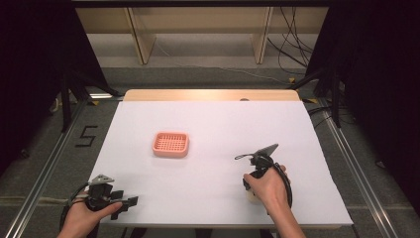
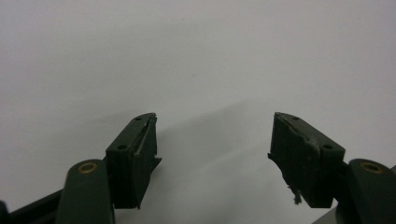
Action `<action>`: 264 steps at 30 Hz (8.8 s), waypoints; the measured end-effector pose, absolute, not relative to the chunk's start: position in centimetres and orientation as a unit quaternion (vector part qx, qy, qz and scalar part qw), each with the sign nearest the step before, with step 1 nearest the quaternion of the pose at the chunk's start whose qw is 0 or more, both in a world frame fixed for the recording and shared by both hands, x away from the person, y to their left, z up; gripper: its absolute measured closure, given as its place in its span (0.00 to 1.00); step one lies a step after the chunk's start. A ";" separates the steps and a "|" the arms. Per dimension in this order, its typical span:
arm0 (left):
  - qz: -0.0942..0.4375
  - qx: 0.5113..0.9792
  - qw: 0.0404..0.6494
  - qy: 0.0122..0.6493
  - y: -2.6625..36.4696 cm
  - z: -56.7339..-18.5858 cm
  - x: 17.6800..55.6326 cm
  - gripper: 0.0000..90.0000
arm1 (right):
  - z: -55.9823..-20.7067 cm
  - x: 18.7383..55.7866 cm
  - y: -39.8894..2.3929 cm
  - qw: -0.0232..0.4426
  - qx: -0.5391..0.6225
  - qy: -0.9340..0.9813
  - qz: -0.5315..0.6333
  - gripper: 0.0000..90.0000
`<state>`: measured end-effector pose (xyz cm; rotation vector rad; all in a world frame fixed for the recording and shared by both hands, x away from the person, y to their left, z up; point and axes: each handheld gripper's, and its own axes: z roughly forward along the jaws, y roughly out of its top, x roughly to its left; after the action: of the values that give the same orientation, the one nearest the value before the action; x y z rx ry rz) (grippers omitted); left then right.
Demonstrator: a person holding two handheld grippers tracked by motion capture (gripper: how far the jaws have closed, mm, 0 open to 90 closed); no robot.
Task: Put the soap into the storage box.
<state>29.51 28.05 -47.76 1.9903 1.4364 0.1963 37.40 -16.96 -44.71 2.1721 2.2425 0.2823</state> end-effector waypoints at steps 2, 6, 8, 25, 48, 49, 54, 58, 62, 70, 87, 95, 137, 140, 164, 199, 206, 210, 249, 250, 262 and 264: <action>0.077 0.762 0.334 0.550 28.1 -47.8 29.5 0.35 | -44.8 37.5 -16.8 0.001 0.696 0.713 0.084 0.51; 0.078 0.761 0.333 0.551 28.0 -47.8 29.5 0.35 | -45.0 37.8 -16.8 0.009 0.680 0.731 0.067 0.56; 0.077 0.762 0.334 0.549 28.0 -47.8 29.5 0.35 | -45.0 37.8 -16.8 0.007 0.675 0.735 0.063 0.56; 0.069 0.770 0.334 0.539 28.1 -47.8 29.5 0.35 | -45.2 38.2 -17.4 0.002 0.590 0.805 0.065 0.56; 0.067 0.770 0.335 0.539 28.1 -47.9 29.5 0.35 | -44.9 37.6 -18.1 -0.002 0.552 0.829 0.092 0.56; 0.067 0.771 0.336 0.536 28.1 -47.9 29.5 0.35 | -45.0 37.5 -18.1 0.003 0.541 0.836 0.094 0.56; 0.079 0.766 0.343 0.538 27.9 -47.9 29.5 0.35 | -44.7 37.1 -18.1 0.011 0.529 0.843 0.101 0.56; 0.078 0.767 0.344 0.537 27.9 -47.9 29.4 0.35 | -44.6 37.0 -18.2 0.023 0.514 0.851 0.103 0.56; 0.075 0.768 0.347 0.532 28.0 -47.9 29.5 0.35 | -44.5 37.1 -18.5 0.029 0.474 0.873 0.111 0.56; 0.072 0.772 0.349 0.526 28.0 -47.9 29.4 0.35 | -44.2 37.6 -19.4 0.024 0.436 0.891 0.126 0.56; 0.069 0.772 0.366 0.515 27.8 -47.7 29.0 0.35 | -43.2 38.3 -19.9 0.036 0.368 0.922 0.119 0.56; 0.067 0.779 0.362 0.508 28.0 -47.7 28.8 0.35 | -42.9 38.4 -19.3 0.011 0.231 0.962 0.144 0.56; 0.073 0.776 0.374 0.503 28.0 -47.7 28.4 0.35 | -42.1 39.9 -16.5 0.039 0.170 0.974 0.145 0.56; 0.073 0.776 0.374 0.503 28.0 -47.7 28.4 0.35 | -42.0 40.1 -16.4 0.044 0.169 0.972 0.159 0.56; 0.079 0.779 0.368 0.501 27.9 -47.7 28.4 0.35 | -42.0 40.3 -16.0 0.092 0.195 0.938 0.271 0.56; 0.081 0.776 0.376 0.500 27.9 -47.7 28.4 0.35 | -41.9 41.1 -14.9 0.109 0.215 0.906 0.348 0.56; 0.083 0.777 0.372 0.501 27.9 -47.6 28.5 0.35 | -41.7 41.4 -14.6 0.112 0.217 0.905 0.349 0.56; 0.082 0.778 0.375 0.498 27.9 -47.6 28.4 0.35 | -41.6 41.7 -14.3 0.119 0.210 0.905 0.351 0.56; 0.081 0.776 0.378 0.498 27.9 -47.5 28.4 0.35 | -41.2 42.9 -11.9 0.116 0.204 0.901 0.365 0.56; 0.083 0.775 0.380 0.499 27.8 -47.6 28.4 0.35 | -41.3 42.9 -11.8 0.117 0.204 0.901 0.365 0.56; 0.081 0.779 0.375 0.496 27.9 -47.5 28.5 0.35 | -41.3 43.4 -10.9 0.118 0.194 0.903 0.366 0.56; 0.081 0.779 0.375 0.496 27.9 -47.5 28.5 0.35 | -41.4 43.4 -10.8 0.117 0.201 0.901 0.366 0.56</action>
<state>28.46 27.94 -47.51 1.9953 1.2689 0.2069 43.36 -10.78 -41.35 0.5872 2.6383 1.0708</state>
